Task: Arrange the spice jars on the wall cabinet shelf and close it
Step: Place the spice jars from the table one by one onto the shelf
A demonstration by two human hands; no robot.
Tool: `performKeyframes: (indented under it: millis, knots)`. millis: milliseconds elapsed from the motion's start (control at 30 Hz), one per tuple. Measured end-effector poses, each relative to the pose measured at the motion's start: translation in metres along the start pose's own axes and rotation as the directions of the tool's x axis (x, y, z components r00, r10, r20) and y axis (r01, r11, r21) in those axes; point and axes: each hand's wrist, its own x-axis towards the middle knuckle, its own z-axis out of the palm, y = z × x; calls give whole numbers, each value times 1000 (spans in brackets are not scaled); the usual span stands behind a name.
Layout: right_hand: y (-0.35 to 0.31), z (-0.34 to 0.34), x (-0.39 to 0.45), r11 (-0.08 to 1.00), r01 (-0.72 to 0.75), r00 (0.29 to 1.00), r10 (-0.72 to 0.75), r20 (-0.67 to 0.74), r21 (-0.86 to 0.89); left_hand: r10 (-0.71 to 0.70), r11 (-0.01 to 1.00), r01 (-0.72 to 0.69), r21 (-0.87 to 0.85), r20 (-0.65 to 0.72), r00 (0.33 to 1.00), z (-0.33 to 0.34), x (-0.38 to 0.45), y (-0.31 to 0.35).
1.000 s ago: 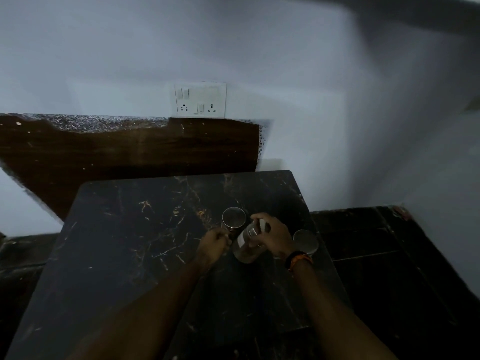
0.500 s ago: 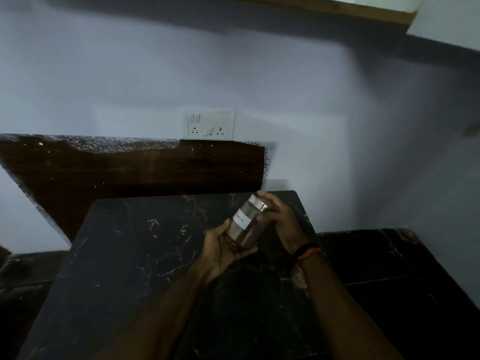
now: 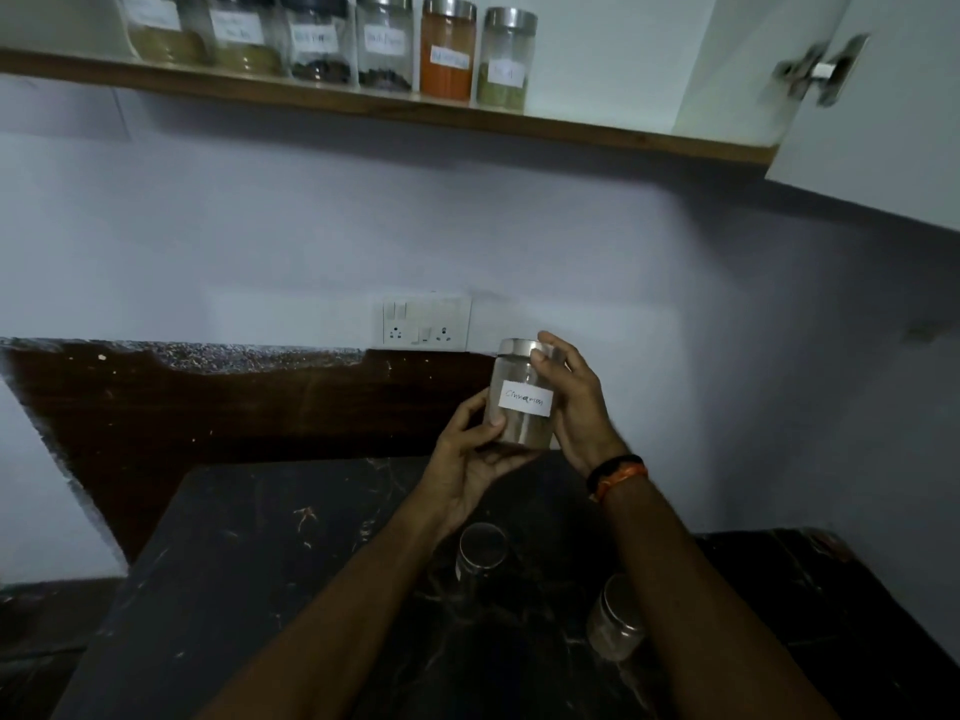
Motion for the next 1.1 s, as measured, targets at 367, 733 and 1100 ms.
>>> performKeyframes:
  millis: [367, 733, 1100]
  knots:
    - [-95, 17, 41, 984, 174, 983, -172, 59, -34, 134, 988, -139, 64, 87, 987, 60, 45, 67]
    - [-203, 38, 83, 934, 346, 936, -338, 94, -89, 256, 952, -286, 106, 231, 939, 127, 94, 144]
    - [-256, 31, 109, 881, 415, 909, -413, 57, -227, 281, 901, -364, 236, 323, 904, 161, 118, 186]
